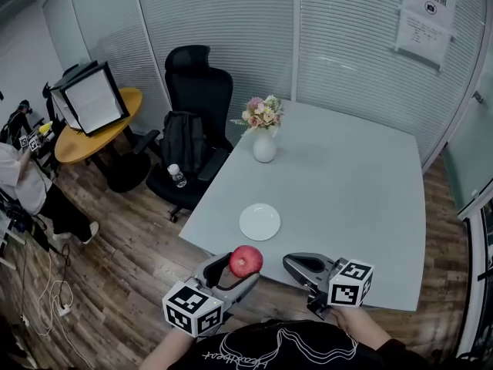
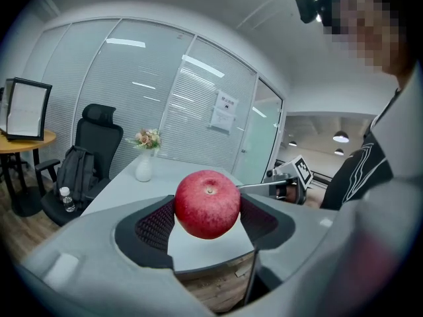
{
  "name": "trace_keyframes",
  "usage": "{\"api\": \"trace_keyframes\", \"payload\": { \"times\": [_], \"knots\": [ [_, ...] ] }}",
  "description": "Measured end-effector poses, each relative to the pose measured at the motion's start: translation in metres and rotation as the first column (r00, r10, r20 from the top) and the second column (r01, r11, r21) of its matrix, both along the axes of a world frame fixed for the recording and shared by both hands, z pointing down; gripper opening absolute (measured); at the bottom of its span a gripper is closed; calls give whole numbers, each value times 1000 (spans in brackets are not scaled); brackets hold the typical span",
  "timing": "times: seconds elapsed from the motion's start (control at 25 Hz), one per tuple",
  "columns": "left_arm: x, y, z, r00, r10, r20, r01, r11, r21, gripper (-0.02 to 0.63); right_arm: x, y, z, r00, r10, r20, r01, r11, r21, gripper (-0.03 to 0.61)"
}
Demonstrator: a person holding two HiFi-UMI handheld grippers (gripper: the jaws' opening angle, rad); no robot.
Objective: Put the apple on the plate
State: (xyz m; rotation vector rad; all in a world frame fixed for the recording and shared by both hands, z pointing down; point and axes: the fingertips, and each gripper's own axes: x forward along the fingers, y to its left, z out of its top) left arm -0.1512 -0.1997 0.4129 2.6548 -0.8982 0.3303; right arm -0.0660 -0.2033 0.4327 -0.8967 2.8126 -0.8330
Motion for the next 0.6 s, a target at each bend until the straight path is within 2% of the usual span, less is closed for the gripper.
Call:
{"api": "trace_keyframes", "payload": {
  "times": [0.28, 0.44, 0.6],
  "knots": [
    [23, -29, 7, 1000, -3, 9, 3, 1000, 17, 318, 19, -24, 10, 1000, -11, -20, 11, 1000, 3, 8],
    [27, -41, 17, 999, -1, 44, 0, 1000, 24, 318, 25, -33, 15, 1000, 3, -17, -3, 1000, -3, 8],
    [28, -60, 23, 999, 7, 32, -7, 1000, -2, 318, 25, -49, 21, 1000, 11, -15, -11, 1000, -24, 8]
  ]
}}
